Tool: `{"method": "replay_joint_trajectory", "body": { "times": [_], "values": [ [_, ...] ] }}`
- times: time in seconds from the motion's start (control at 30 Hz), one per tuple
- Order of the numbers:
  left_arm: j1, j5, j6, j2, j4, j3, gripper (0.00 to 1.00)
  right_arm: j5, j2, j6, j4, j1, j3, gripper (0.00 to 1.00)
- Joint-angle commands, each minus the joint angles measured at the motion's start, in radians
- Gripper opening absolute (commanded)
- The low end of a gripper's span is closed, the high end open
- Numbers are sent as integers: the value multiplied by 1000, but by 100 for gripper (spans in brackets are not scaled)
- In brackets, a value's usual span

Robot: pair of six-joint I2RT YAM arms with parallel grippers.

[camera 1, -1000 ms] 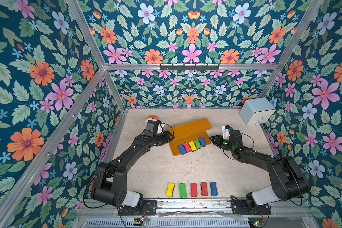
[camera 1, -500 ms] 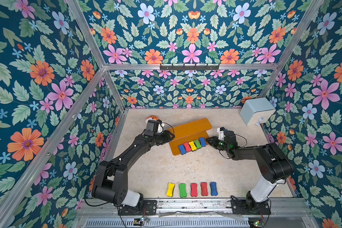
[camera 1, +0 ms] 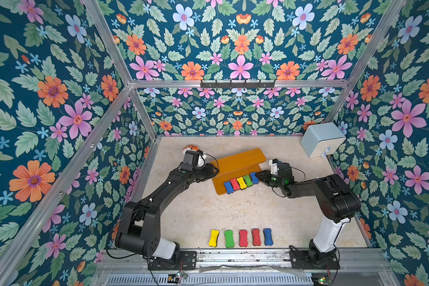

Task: Remove the whiteboard erasers from the shelf
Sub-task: Pick up the whiteboard eraser from the shelf.

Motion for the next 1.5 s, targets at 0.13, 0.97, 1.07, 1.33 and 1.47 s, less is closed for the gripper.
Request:
{"method": "replay_joint_trajectory", "body": {
  "times": [0.13, 0.97, 1.07, 1.33, 1.47],
  "values": [
    [1, -51, 27, -8, -47, -4, 42, 10, 21, -13, -3, 7, 18, 31],
    [0, -86, 41, -34, -53, 1, 56, 50, 7, -30, -55, 19, 4, 10],
    [0, -98, 47, -36, -54, 9, 56, 56, -17, -23, -62, 19, -1, 10],
    [0, -62, 33, -31, -20, 28, 54, 53, -91, 5, -81, 19, -23, 7],
    [0, -71, 34, -43, -17, 21, 54, 64, -143, 14, -94, 19, -49, 7]
  ]
}}
